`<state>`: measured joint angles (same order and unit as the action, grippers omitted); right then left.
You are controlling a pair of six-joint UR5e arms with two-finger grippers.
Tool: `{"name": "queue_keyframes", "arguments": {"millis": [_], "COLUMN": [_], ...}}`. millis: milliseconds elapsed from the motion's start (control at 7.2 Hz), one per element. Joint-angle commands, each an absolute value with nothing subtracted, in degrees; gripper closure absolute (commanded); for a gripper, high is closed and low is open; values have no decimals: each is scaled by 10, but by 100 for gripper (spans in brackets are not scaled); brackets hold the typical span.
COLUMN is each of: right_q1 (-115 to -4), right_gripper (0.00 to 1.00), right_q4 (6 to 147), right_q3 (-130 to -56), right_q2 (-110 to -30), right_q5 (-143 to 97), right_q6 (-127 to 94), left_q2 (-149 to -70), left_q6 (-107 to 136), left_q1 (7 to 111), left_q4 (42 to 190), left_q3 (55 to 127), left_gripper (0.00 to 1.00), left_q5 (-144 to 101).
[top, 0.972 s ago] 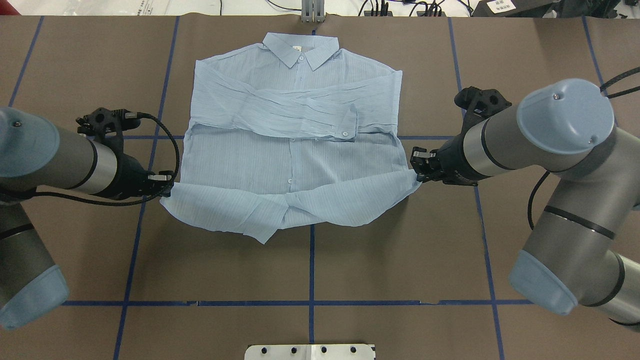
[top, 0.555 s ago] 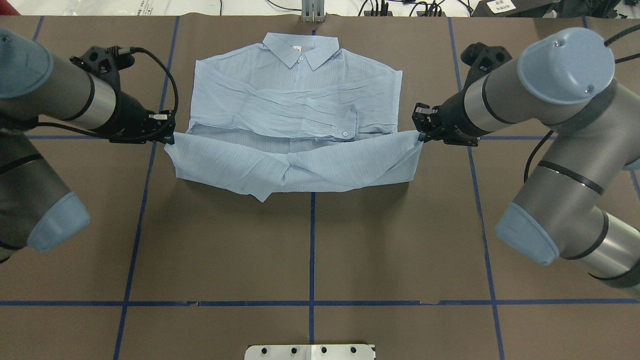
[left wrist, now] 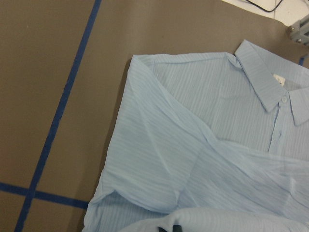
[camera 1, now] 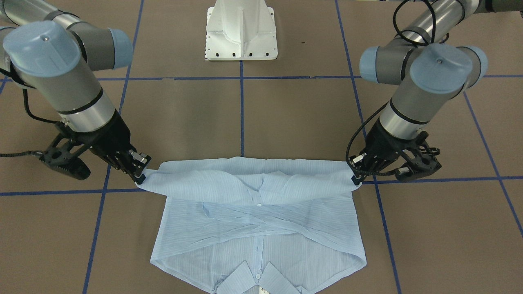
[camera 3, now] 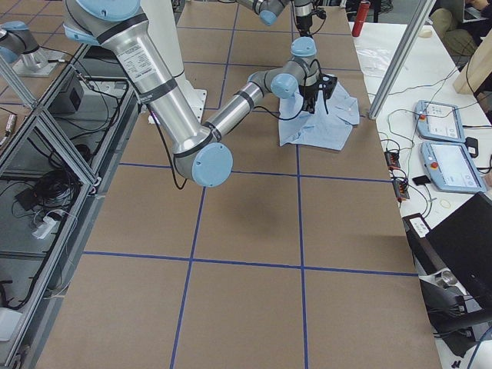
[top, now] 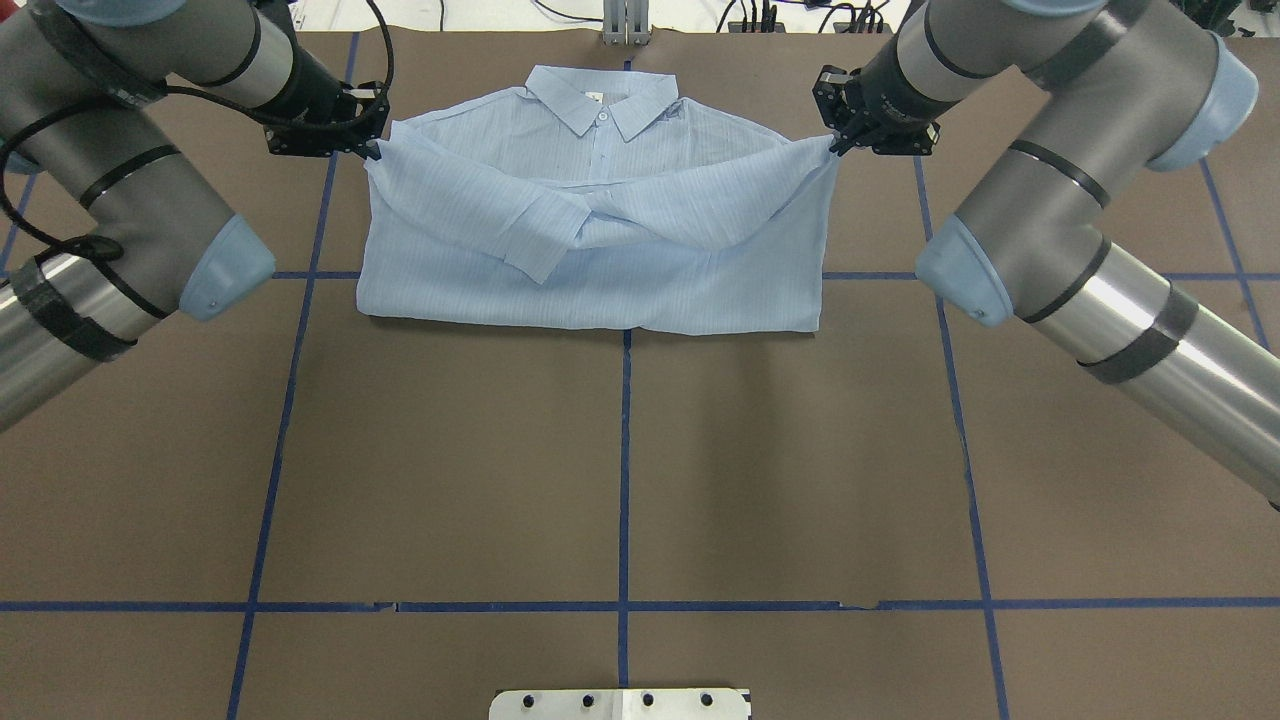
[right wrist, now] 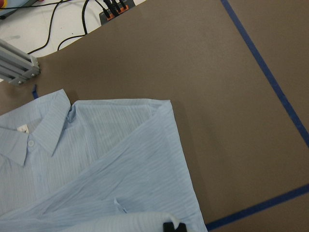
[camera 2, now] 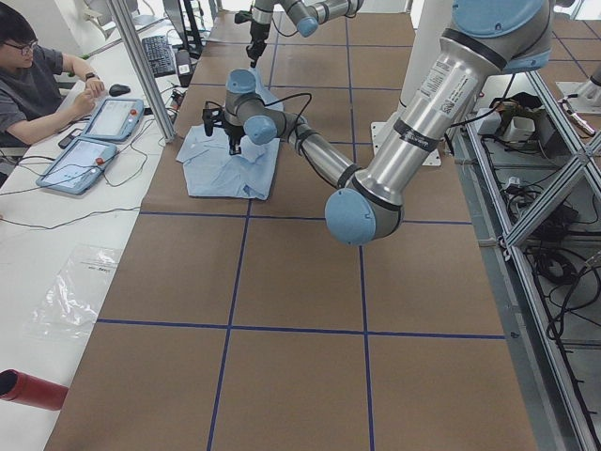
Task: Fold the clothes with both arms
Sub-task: 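Lift the hem with both grippers and fold it over toward the collar, then open both grippers and raise them off the folded shirt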
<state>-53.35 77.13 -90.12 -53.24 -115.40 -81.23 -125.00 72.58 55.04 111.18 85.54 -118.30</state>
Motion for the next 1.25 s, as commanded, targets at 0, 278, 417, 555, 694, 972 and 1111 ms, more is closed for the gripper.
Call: {"name": "queue_keyframes", "arguments": {"millis": [0,278,417,555,694,972,1111], "right_q1": [-546,-545,-545,-544,-544,-547,-546], "right_gripper": [100,100,100,100,100,100,100], "right_q4": [675,675,663,649,647,648,648], "right_q3": [-748,-672,-656,-637,-635,-635,-635], "right_q2": [-471,-411,-404,-399,-400,-410,-412], "right_q5": [-1157,-1157,-1156,-1156,-1156,-1156,-1156], "right_q6": [-811,-809,-808,-808,-808,-790,-788], "left_q2": [-1289,-1310,-1325,-1335,-1335,-1336,-1339], "left_q6": [727,729,729,729,729,729,729], "left_q1": [573,578,577,577,577,577,577], "left_q4": [1240,1273,1273,1278,1288,1289,1288], "left_q3": [694,637,623,607,604,598,595], "left_gripper": [100,100,100,100,100,100,100], "left_q5": [-1183,-1182,-1182,-1182,-1181,-1177,-1176]}}
